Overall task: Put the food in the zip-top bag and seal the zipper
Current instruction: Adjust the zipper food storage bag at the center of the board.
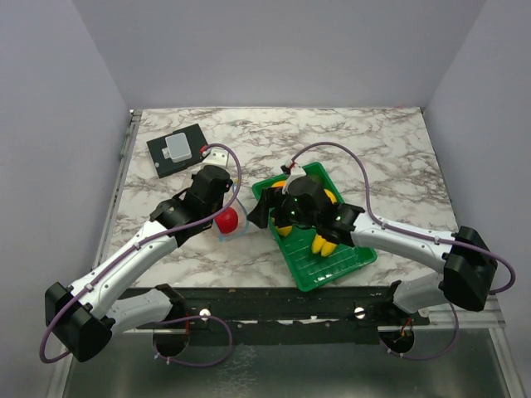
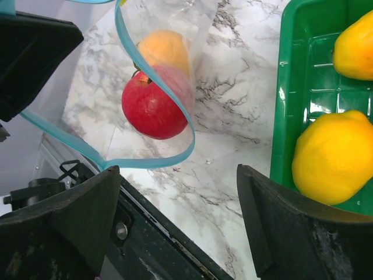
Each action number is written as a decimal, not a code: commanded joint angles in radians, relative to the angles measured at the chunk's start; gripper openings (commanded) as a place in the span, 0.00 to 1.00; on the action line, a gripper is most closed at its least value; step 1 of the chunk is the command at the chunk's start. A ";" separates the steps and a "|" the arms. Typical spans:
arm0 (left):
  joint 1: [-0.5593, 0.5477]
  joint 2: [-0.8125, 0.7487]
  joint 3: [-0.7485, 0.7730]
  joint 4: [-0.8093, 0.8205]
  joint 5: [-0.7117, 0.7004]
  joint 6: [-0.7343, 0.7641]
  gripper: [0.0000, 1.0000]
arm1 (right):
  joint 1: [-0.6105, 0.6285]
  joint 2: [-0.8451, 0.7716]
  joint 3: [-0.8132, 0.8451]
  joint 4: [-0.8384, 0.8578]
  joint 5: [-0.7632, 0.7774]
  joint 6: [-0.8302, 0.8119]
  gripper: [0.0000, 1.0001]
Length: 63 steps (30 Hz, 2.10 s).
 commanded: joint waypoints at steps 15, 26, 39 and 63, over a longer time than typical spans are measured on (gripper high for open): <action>-0.004 0.005 -0.011 0.013 0.021 0.004 0.00 | 0.005 0.137 0.041 0.138 -0.043 0.051 0.63; -0.004 0.004 -0.011 0.012 0.022 0.003 0.00 | 0.005 0.262 0.070 0.196 -0.097 0.101 0.52; -0.004 -0.001 -0.011 0.013 0.027 0.004 0.00 | 0.005 0.325 0.082 0.225 -0.110 0.120 0.23; -0.004 -0.038 0.214 -0.308 0.026 -0.007 0.00 | 0.005 0.138 0.159 0.038 -0.157 -0.042 0.01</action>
